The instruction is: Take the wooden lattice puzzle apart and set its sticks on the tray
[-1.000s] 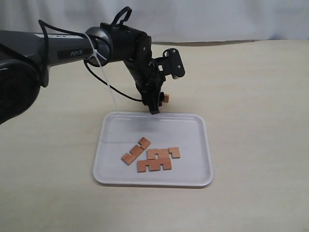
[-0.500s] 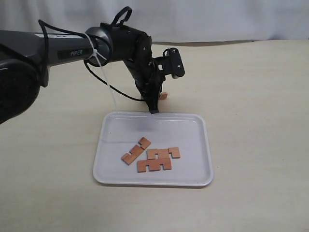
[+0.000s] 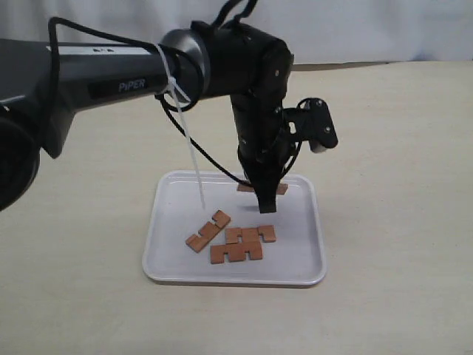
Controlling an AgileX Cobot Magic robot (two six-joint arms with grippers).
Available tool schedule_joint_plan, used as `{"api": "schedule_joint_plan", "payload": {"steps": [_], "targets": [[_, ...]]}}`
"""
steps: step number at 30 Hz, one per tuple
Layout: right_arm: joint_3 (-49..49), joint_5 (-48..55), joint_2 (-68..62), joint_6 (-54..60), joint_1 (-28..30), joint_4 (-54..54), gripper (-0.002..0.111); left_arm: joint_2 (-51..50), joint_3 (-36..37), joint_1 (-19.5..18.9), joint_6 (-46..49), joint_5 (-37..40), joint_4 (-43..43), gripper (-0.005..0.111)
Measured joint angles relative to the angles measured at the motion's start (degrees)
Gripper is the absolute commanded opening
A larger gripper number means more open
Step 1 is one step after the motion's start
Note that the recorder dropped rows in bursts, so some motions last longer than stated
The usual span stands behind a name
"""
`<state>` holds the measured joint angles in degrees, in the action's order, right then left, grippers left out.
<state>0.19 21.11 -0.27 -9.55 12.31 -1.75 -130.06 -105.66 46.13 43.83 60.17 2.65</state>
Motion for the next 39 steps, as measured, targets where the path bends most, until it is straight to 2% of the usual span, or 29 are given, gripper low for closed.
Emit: {"api": "schedule_joint_plan", "payload": {"steps": [7, 9, 11, 14, 16, 21, 23, 25, 26, 30, 33, 36, 39], "targets": [[0.00, 0.00, 0.00, 0.00, 0.00, 0.00, 0.004, 0.00, 3.58, 0.52, -8.50, -0.02, -3.82, 0.000], [0.00, 0.00, 0.00, 0.00, 0.00, 0.00, 0.004, 0.00, 3.58, 0.52, -11.12, -0.02, -4.04, 0.005], [0.00, 0.00, 0.00, 0.00, 0.00, 0.00, 0.004, 0.00, 3.58, 0.52, -13.88, -0.02, -4.86, 0.021], [0.00, 0.00, 0.00, 0.00, 0.00, 0.00, 0.004, 0.00, 3.58, 0.52, -16.67, -0.50, -5.44, 0.060], [0.00, 0.00, 0.00, 0.00, 0.00, 0.00, 0.004, 0.00, 3.58, 0.52, -17.74, -0.73, -5.58, 0.065], [0.00, 0.00, 0.00, 0.00, 0.00, 0.00, 0.004, 1.87, 3.58, 0.52, -24.29, 2.11, -11.68, 0.064], [0.00, 0.00, 0.00, 0.00, 0.00, 0.00, 0.004, 4.63, 3.58, 0.52, -27.15, 5.12, -13.35, 0.060], [0.00, 0.00, 0.00, 0.00, 0.00, 0.00, 0.004, 7.53, 3.58, 0.52, -28.96, 7.91, -13.75, 0.044], [0.00, 0.00, 0.00, 0.00, 0.00, 0.00, 0.004, 8.48, 3.58, 0.52, -29.45, 8.54, -13.74, 0.031], [0.00, 0.00, 0.00, 0.00, 0.00, 0.00, 0.004, 12.56, 4.37, -0.81, -32.20, 9.31, -13.86, -0.001], [0.00, 0.00, 0.00, 0.00, 0.00, 0.00, 0.004, 15.51, 7.73, -2.84, -32.86, 9.31, -13.86, 0.000], [0.00, 0.00, 0.00, 0.00, 0.00, 0.00, 0.004, 19.45, 14.17, -6.15, -33.37, 9.31, -12.69, 0.000], [0.00, 0.00, 0.00, 0.00, 0.00, 0.00, 0.004, 25.31, 22.10, -11.37, -35.07, 7.97, -11.97, 0.000]]}}
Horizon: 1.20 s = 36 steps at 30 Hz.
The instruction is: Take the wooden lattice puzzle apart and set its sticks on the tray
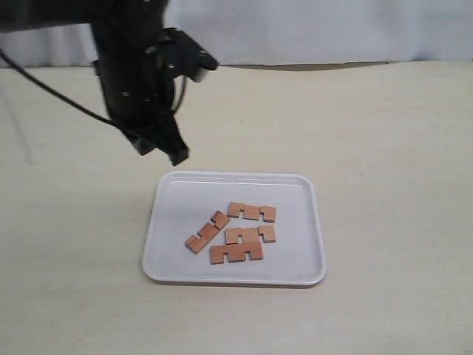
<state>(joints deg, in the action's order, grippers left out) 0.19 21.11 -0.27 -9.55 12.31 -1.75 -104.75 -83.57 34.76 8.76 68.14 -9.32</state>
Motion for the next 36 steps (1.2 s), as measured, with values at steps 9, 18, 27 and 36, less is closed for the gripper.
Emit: {"api": "schedule_joint_plan", "payload": {"steps": [9, 18, 27, 36], "targets": [[0.00, 0.00, 0.00, 0.00, 0.00, 0.00, 0.004, 27.58, 28.21, -22.78, -5.88, -16.54, 0.47, 0.000], [0.00, 0.00, 0.00, 0.00, 0.00, 0.00, 0.004, 64.72, 51.48, -33.26, -12.99, -40.37, 2.26, 0.000], [0.00, 0.00, 0.00, 0.00, 0.00, 0.00, 0.004, 93.83, 60.29, -33.40, -15.17, -49.77, 2.11, 0.000], [0.00, 0.00, 0.00, 0.00, 0.00, 0.00, 0.004, 104.49, 60.05, -33.40, -15.53, -50.96, 2.13, 0.000]]}}
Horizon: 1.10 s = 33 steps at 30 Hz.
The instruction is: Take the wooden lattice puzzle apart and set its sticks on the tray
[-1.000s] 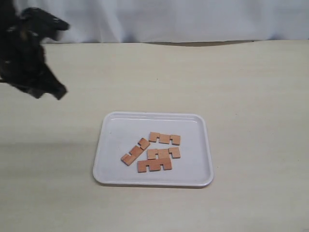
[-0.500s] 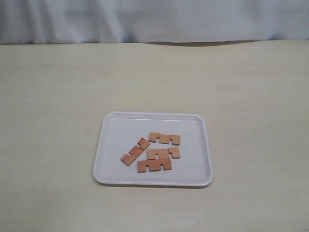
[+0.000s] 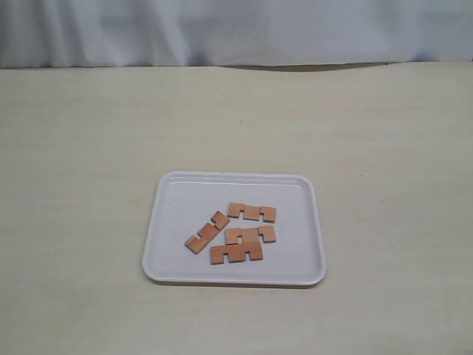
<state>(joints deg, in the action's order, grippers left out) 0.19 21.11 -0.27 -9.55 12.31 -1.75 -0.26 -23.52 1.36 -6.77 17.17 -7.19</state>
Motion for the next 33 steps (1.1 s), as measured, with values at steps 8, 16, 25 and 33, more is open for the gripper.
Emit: {"api": "schedule_joint_plan", "payload": {"steps": [8, 16, 25, 33], "targets": [[0.00, 0.00, 0.00, 0.00, 0.00, 0.00, 0.004, 0.04, -1.30, 0.00, -1.03, 0.71, 2.98, 0.000], [0.00, 0.00, 0.00, 0.00, 0.00, 0.00, 0.004, 0.15, 10.23, 0.00, -2.20, -2.65, 10.94, 0.000], [0.00, 0.00, 0.00, 0.00, 0.00, 0.00, 0.004, 0.15, 23.33, 0.00, -1.73, -9.80, 10.28, 0.000], [0.00, 0.00, 0.00, 0.00, 0.00, 0.00, 0.004, 0.15, 23.42, 0.00, -1.94, -7.92, 9.42, 0.000]]}}
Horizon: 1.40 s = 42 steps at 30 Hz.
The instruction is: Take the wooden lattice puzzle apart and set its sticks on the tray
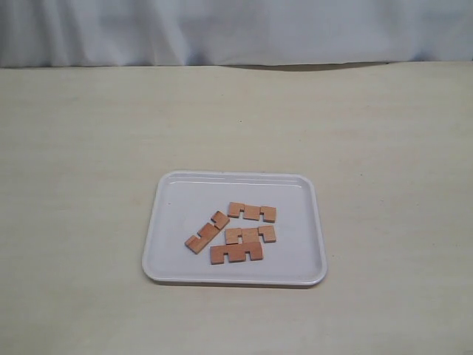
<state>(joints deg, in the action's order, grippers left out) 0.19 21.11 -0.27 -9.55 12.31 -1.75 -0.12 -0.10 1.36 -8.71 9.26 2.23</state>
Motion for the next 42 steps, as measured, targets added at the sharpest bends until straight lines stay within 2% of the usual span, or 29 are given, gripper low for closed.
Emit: {"api": "schedule_joint_plan", "payload": {"steps": [16, 42], "targets": [[0.00, 0.00, 0.00, 0.00, 0.00, 0.00, 0.004, 0.00, 0.00, 0.10, -0.20, 11.89, 0.02, 0.000], [0.00, 0.00, 0.00, 0.00, 0.00, 0.00, 0.004, 0.00, 0.00, 0.90, -0.09, 12.88, -0.42, 0.000]]}}
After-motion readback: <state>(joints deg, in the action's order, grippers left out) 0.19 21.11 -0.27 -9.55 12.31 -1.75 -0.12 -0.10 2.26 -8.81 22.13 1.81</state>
